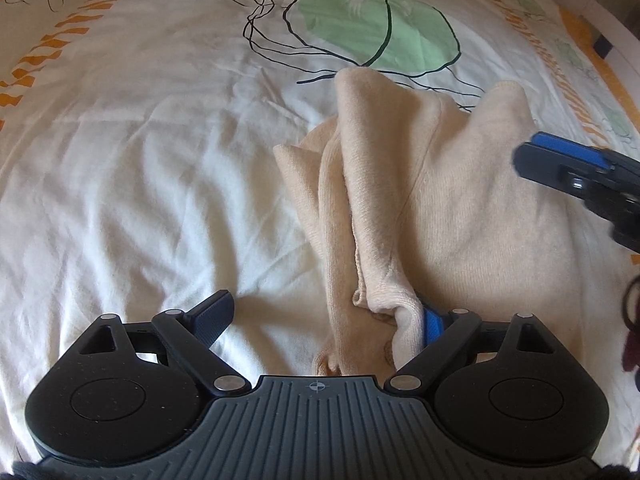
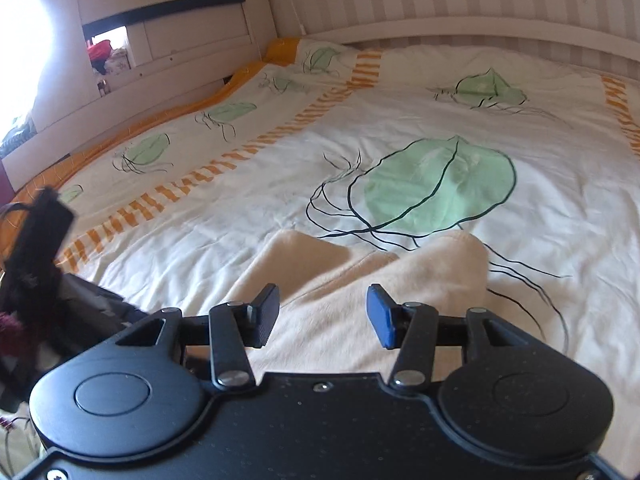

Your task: Fold small clothes

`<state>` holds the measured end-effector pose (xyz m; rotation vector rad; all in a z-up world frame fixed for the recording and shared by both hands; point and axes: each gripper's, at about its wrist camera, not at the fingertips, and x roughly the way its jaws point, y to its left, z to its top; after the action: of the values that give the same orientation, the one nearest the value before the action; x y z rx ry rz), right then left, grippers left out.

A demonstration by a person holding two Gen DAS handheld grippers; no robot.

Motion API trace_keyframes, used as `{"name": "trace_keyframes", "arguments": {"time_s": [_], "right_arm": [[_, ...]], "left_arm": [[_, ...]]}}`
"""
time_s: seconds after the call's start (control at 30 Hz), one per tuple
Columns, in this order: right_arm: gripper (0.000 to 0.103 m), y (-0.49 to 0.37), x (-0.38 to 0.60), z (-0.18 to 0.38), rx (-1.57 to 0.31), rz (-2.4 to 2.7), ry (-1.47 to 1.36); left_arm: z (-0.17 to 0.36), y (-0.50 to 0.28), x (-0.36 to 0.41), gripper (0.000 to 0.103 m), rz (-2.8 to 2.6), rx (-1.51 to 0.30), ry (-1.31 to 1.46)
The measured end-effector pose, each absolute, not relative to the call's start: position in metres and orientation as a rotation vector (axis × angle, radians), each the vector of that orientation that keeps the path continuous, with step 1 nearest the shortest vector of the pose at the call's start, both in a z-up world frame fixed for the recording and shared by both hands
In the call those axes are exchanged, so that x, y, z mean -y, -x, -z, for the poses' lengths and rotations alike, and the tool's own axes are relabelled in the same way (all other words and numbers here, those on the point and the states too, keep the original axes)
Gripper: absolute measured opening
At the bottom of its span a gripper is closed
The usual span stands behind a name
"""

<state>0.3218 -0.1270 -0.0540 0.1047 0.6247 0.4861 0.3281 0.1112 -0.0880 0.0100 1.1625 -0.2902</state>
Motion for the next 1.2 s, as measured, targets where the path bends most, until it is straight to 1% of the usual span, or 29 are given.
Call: {"name": "trace_keyframes", "arguments": {"time_s": [0.17, 0.23, 0.33, 0.43, 0.7, 0.9, 0.93, 0.97, 1.0, 1.03, 1.2], "right_arm": [[0.057, -0.351, 0.129, 0.093, -0.773, -0.357, -0.058], [0.057, -0.349, 0.135, 0.087, -0.757, -0.358, -0.091], [0.057, -0.343, 0.126, 0.067, -0.655, -0.406, -0.049], [0.058, -0.351, 0.110, 0.055, -0.608, -0.484, -0.003], [0.058, -0.394, 0.067, 0.059, -0.591, -0.696, 0.151], [0.058, -0.417, 0.057, 0.067, -0.656, -0.821, 0.185], [0.055, -0.419, 0.055, 0.068, -0.664, -0.836, 0.192], [0.036, -0.421, 0.053, 0.069, -0.677, -0.855, 0.196], [0.013, -0.423, 0.051, 0.071, -0.696, -0.874, 0.196], [0.005, -0.423, 0.049, 0.071, -0.708, -0.879, 0.202], [0.005, -0.425, 0.039, 0.063, -0.680, -0.874, 0.142]], "left_arm": [[0.089, -0.329, -0.112, 0.092, 0.298, -1.169, -0.021], [0.089, -0.329, -0.110, 0.092, 0.298, -1.169, -0.040], [0.089, -0.329, -0.109, 0.092, 0.294, -1.171, -0.032], [0.091, -0.328, -0.110, 0.092, 0.297, -1.172, -0.020], [0.096, -0.325, -0.117, 0.093, 0.310, -1.180, 0.003], [0.097, -0.325, -0.119, 0.094, 0.312, -1.183, 0.001], [0.097, -0.325, -0.119, 0.095, 0.312, -1.182, 0.000], [0.097, -0.325, -0.119, 0.095, 0.312, -1.182, 0.000], [0.097, -0.325, -0.119, 0.095, 0.312, -1.182, 0.000], [0.098, -0.325, -0.119, 0.095, 0.312, -1.183, 0.001], [0.098, -0.324, -0.119, 0.096, 0.314, -1.186, 0.004]]}}
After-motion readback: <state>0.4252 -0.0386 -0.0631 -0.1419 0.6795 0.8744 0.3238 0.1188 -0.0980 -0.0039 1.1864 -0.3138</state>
